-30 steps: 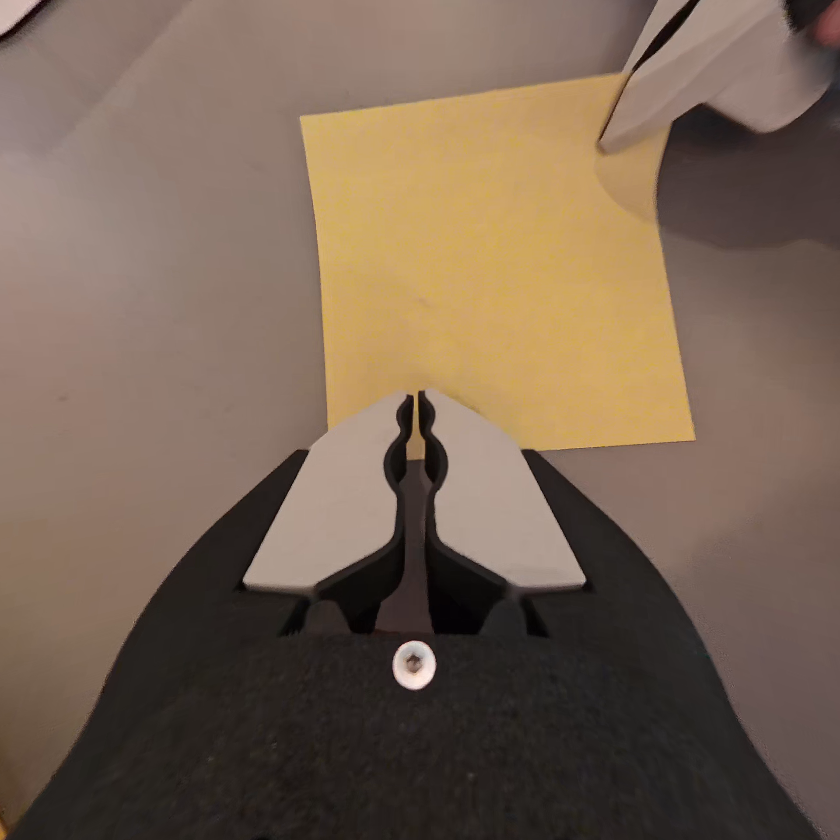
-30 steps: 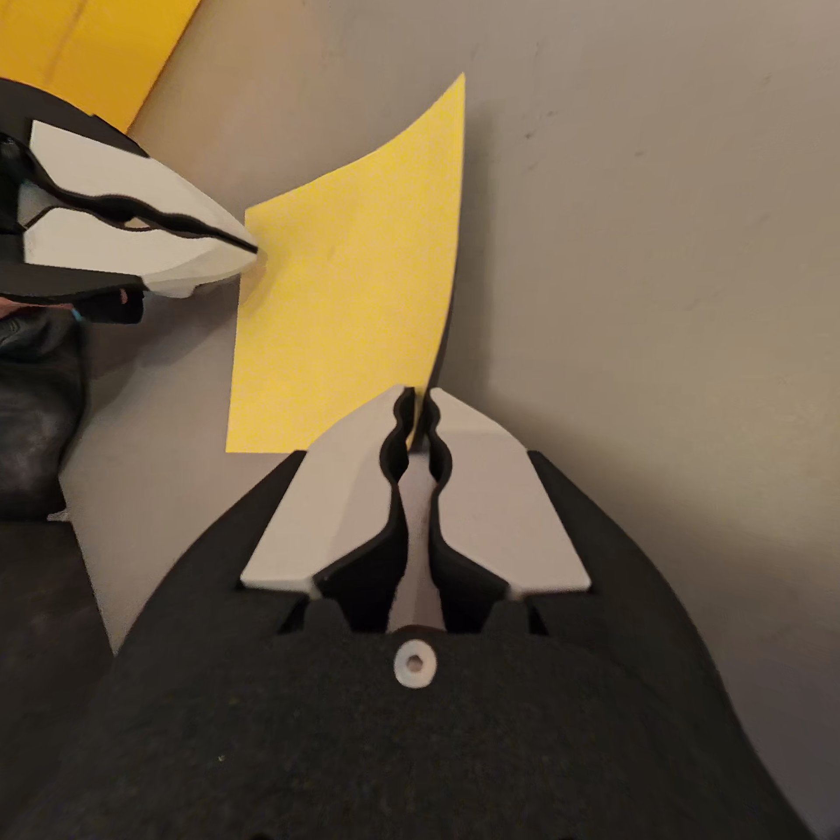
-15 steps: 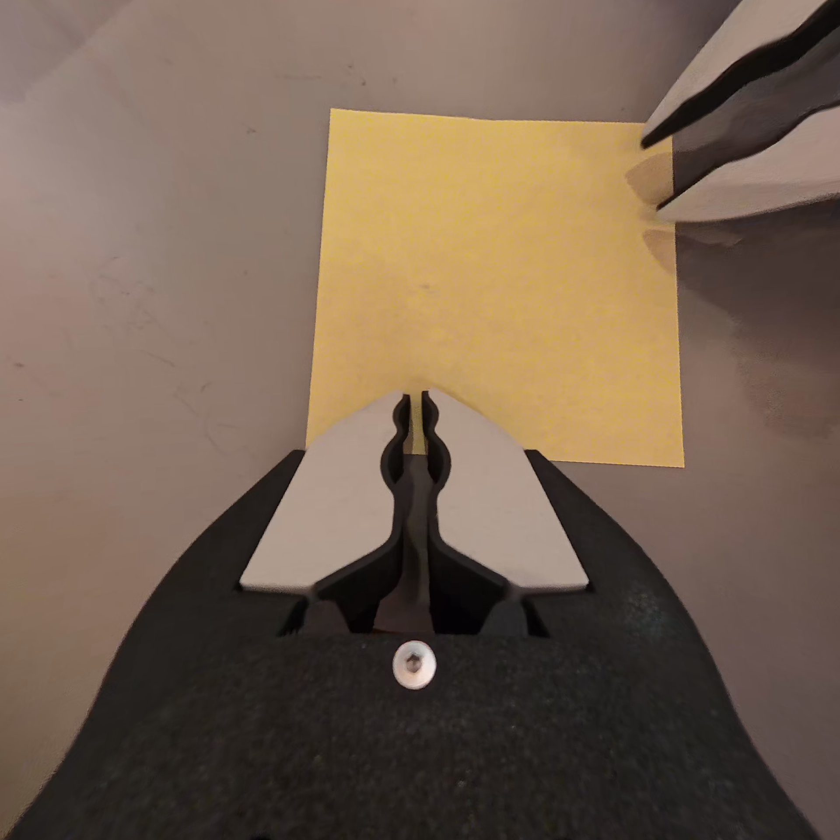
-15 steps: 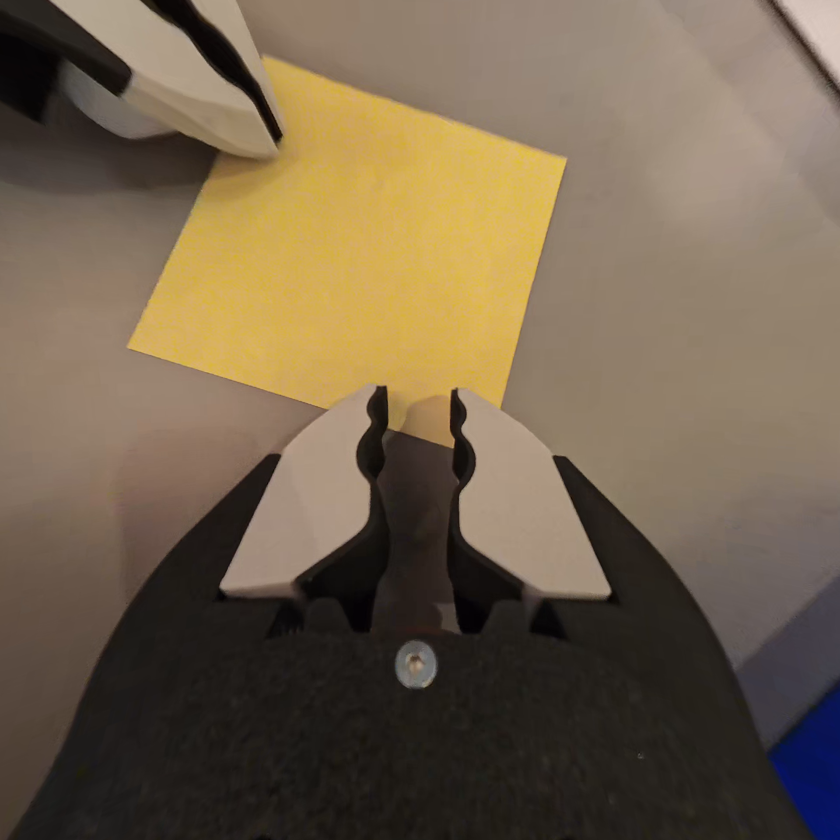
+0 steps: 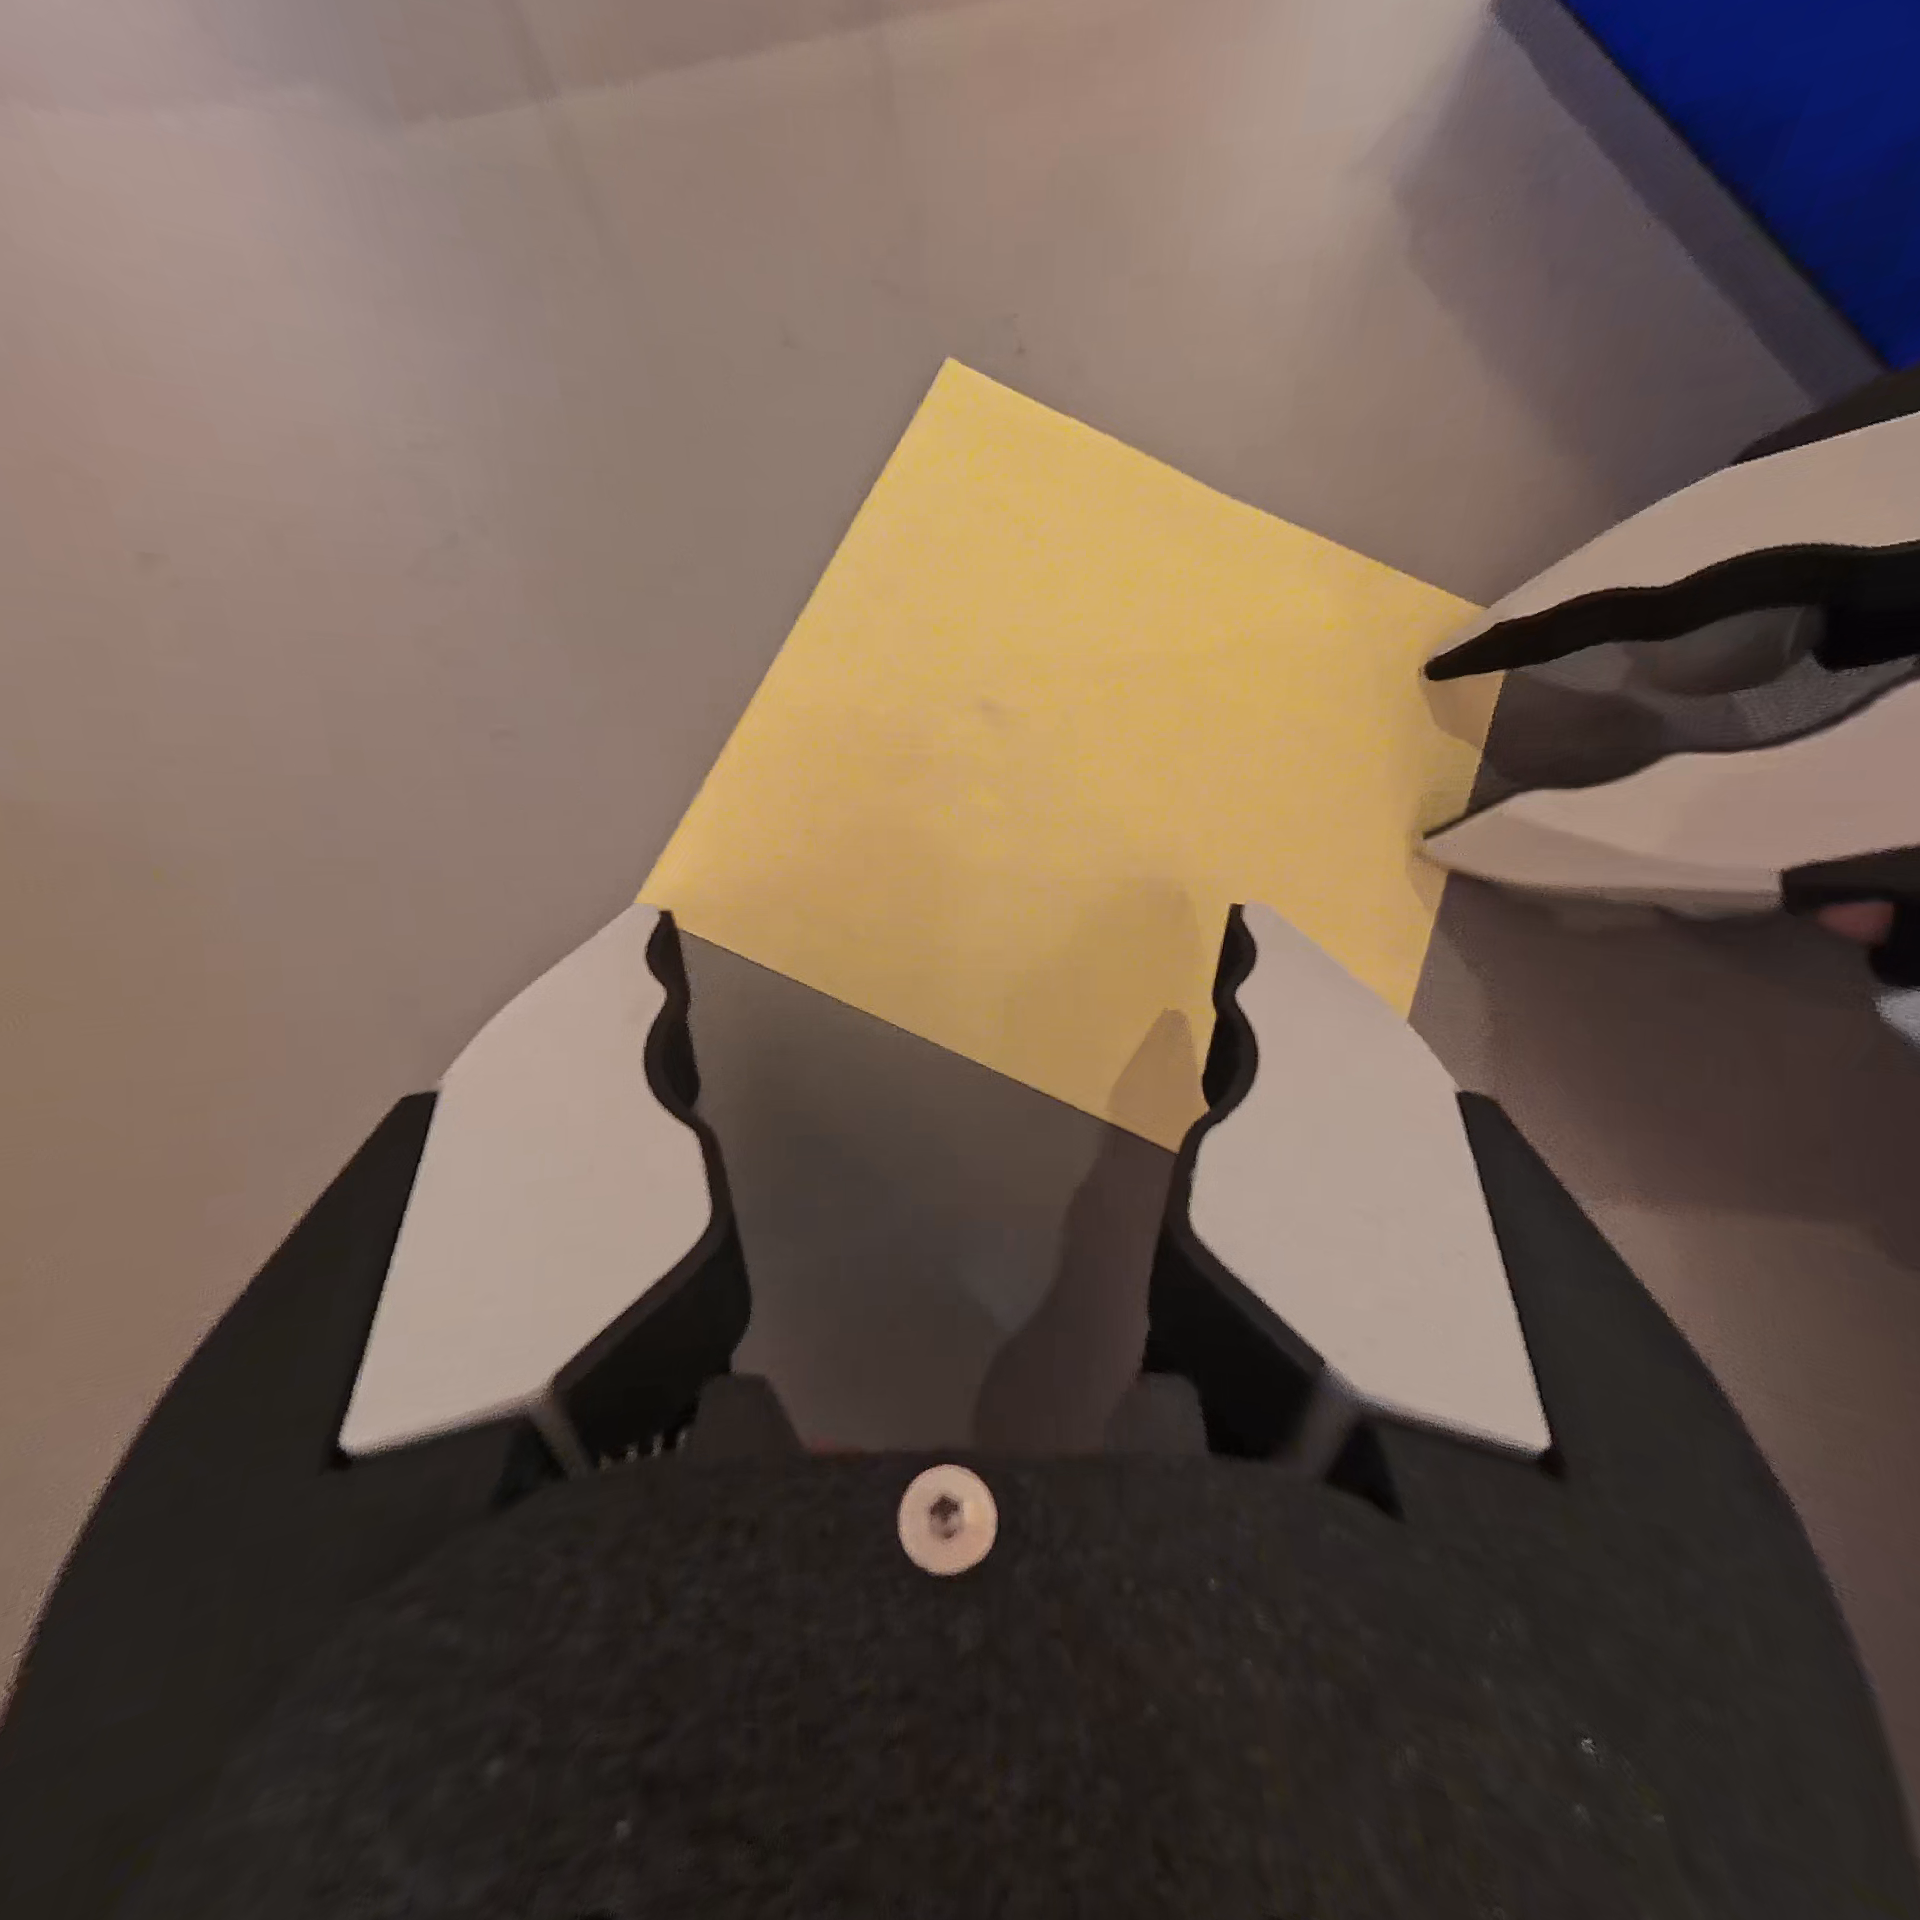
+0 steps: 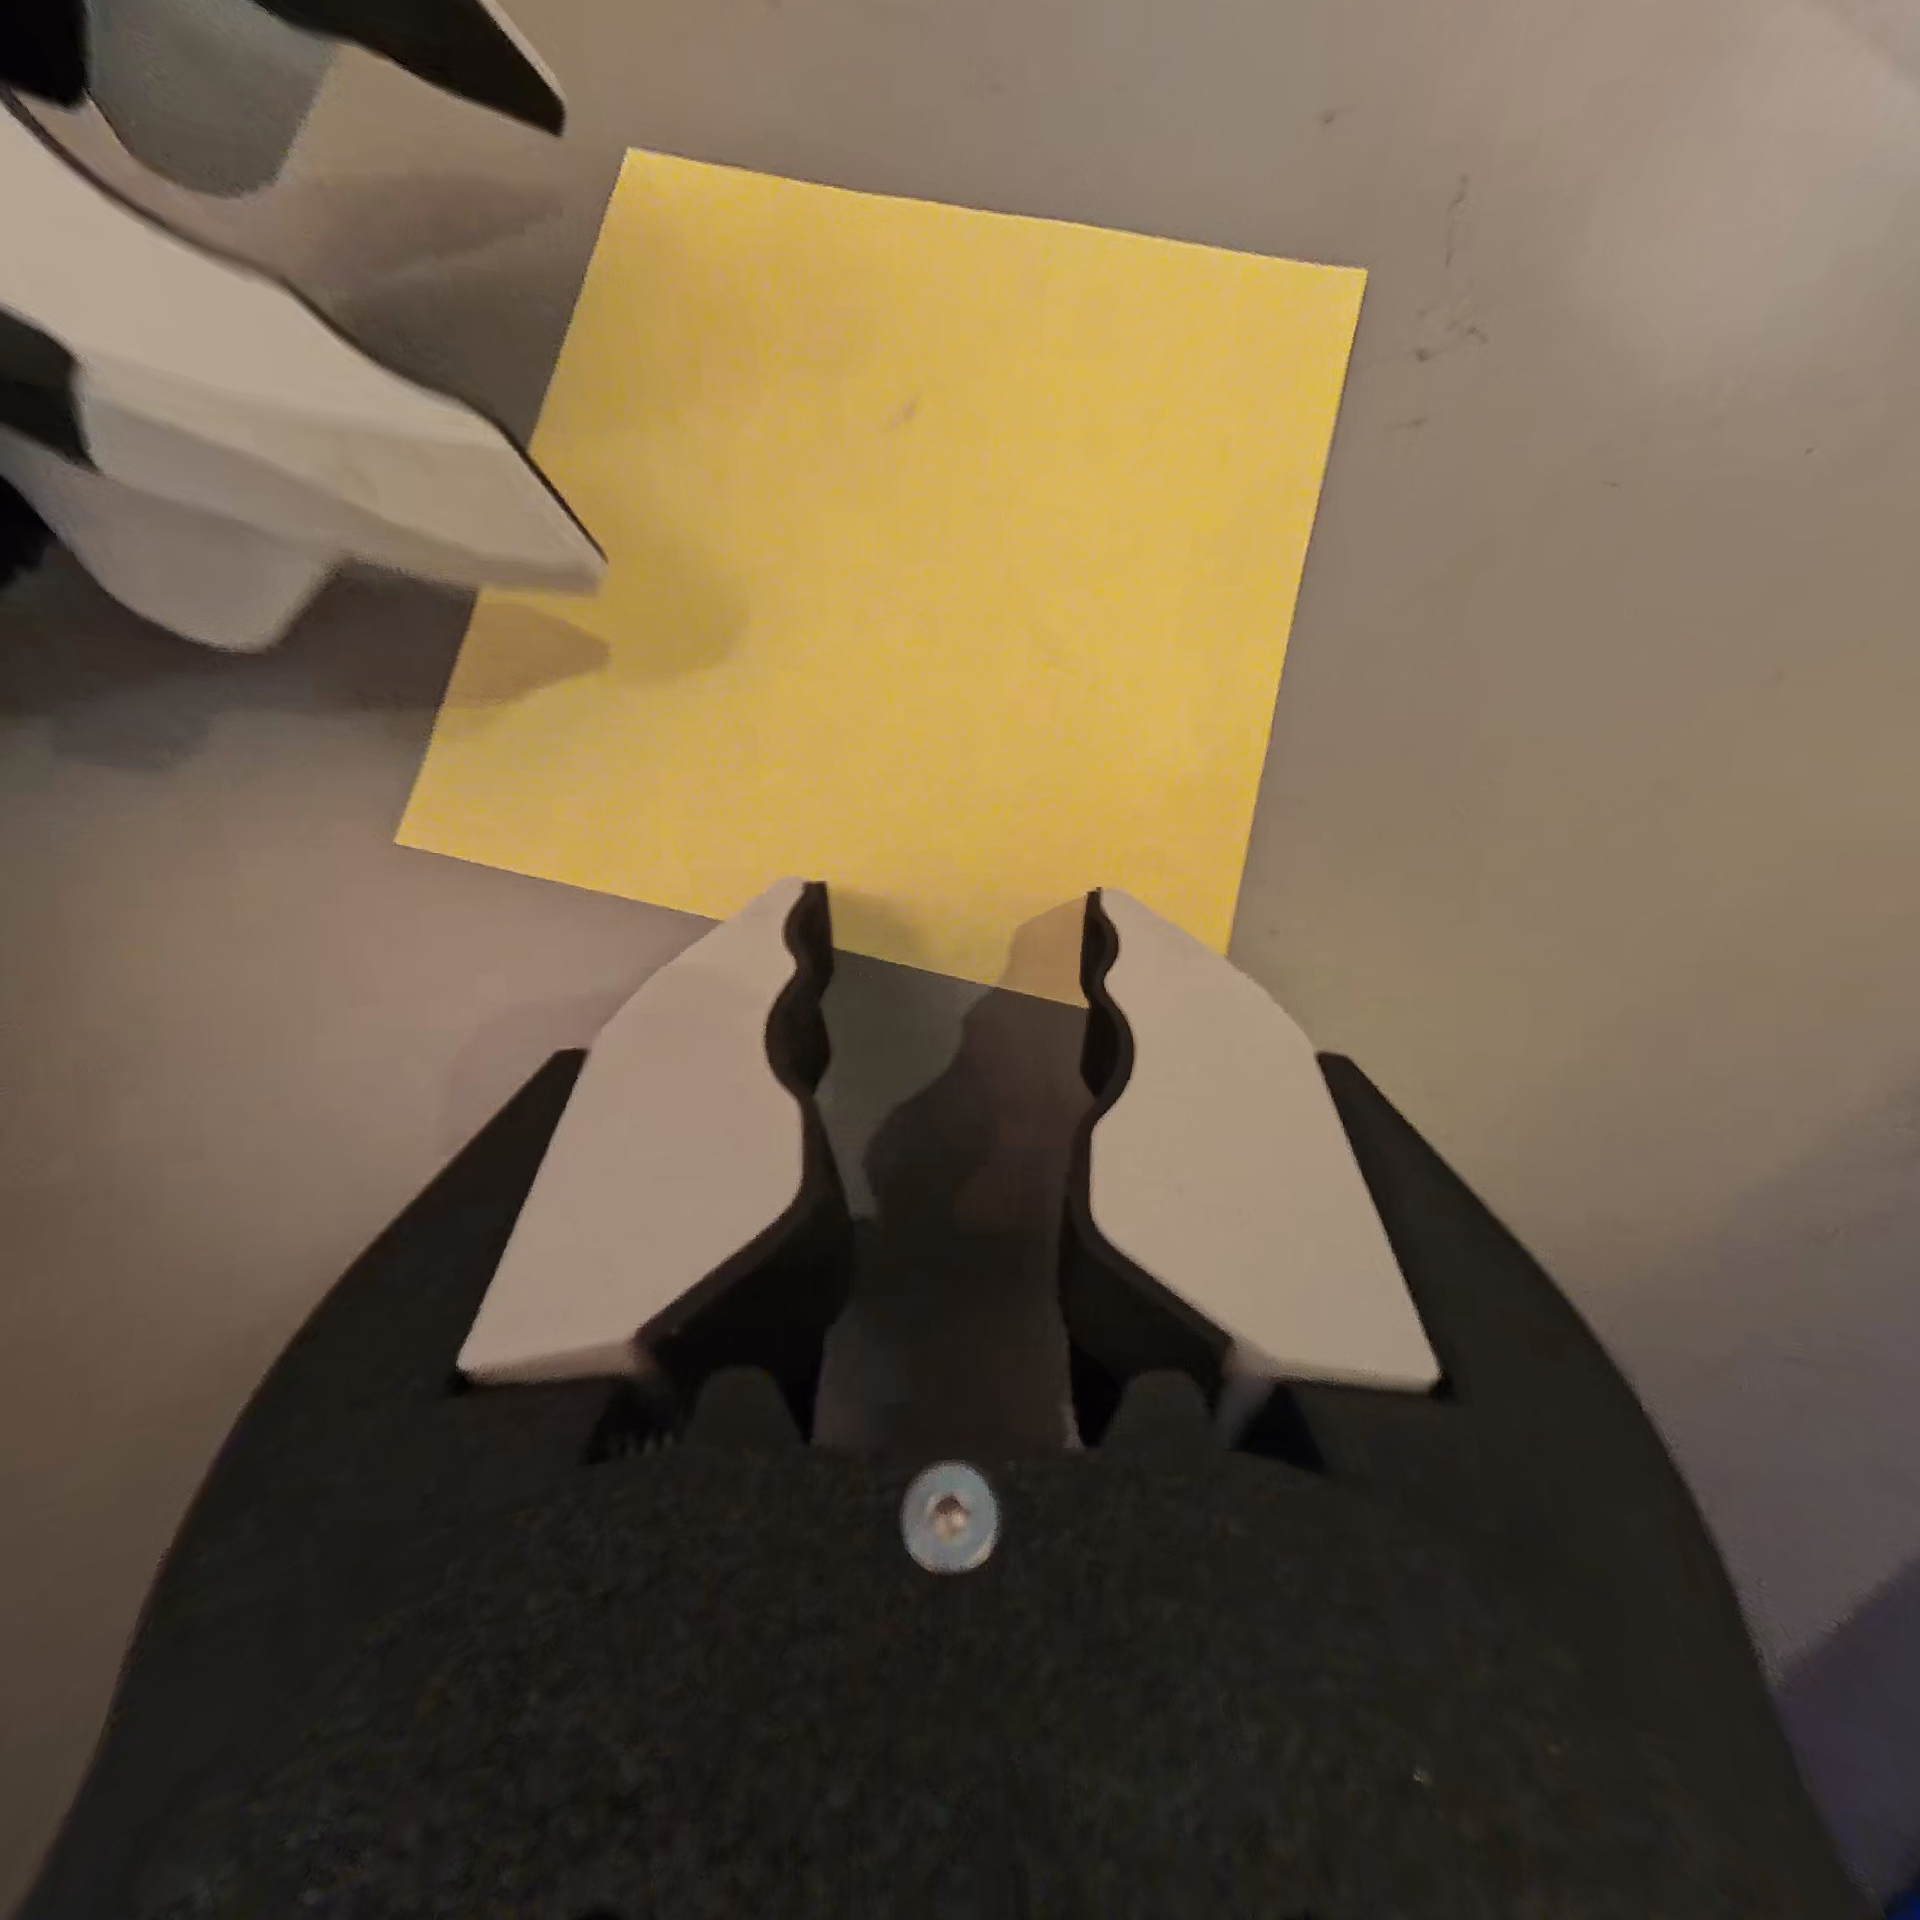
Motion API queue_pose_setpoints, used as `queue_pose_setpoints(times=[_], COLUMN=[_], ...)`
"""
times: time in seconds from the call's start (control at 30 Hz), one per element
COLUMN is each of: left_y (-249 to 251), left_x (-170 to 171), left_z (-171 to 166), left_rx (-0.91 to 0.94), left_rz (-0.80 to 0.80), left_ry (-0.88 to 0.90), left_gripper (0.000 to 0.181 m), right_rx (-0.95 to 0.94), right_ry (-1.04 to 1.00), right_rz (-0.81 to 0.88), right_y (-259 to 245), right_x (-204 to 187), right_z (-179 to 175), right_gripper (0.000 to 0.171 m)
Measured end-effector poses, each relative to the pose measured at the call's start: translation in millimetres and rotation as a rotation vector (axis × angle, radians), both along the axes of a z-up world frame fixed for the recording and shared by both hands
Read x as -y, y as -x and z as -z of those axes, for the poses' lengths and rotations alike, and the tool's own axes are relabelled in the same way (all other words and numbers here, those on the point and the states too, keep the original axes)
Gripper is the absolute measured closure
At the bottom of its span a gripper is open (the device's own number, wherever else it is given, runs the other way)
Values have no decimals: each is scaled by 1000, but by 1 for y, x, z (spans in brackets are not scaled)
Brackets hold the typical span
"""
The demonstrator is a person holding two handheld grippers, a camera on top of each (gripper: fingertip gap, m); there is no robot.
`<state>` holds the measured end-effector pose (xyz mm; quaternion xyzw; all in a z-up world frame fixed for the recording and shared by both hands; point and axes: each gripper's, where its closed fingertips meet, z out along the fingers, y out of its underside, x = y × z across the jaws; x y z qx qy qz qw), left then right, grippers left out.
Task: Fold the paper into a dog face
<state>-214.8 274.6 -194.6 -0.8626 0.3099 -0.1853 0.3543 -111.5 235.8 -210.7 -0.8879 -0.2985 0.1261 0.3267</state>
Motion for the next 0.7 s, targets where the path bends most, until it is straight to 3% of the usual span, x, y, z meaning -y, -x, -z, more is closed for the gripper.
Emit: queue_pose_setpoints(times=[0.03,0.13,0.27,0.47,0.53,0.63,0.7], left_y=[-2,-7,-5,-13,-8,-1,2], left_x=[2,7,5,0,2,12,16], left_z=[5,14,15,-6,3,19,16], left_rx=[-19,-52,-81,-6,-47,-118,-125], left_rz=[-3,10,14,-5,-3,75,140], left_ry=[9,23,18,-24,17,89,74], left_gripper=[80,77,75,55,58,47,54], right_rx=[-3,-67,-114,-79,-123,-126,-152], right_ry=[14,91,-1,40,46,61,80], right_rz=[20,60,58,-13,-33,-39,-77], right_y=[3,17,10,5,16,25,32], right_x=[3,19,20,23,27,32,39], right_z=[0,-7,-27,-4,-5,-5,-9], right_gripper=[120,111,110,106,108,106,106])
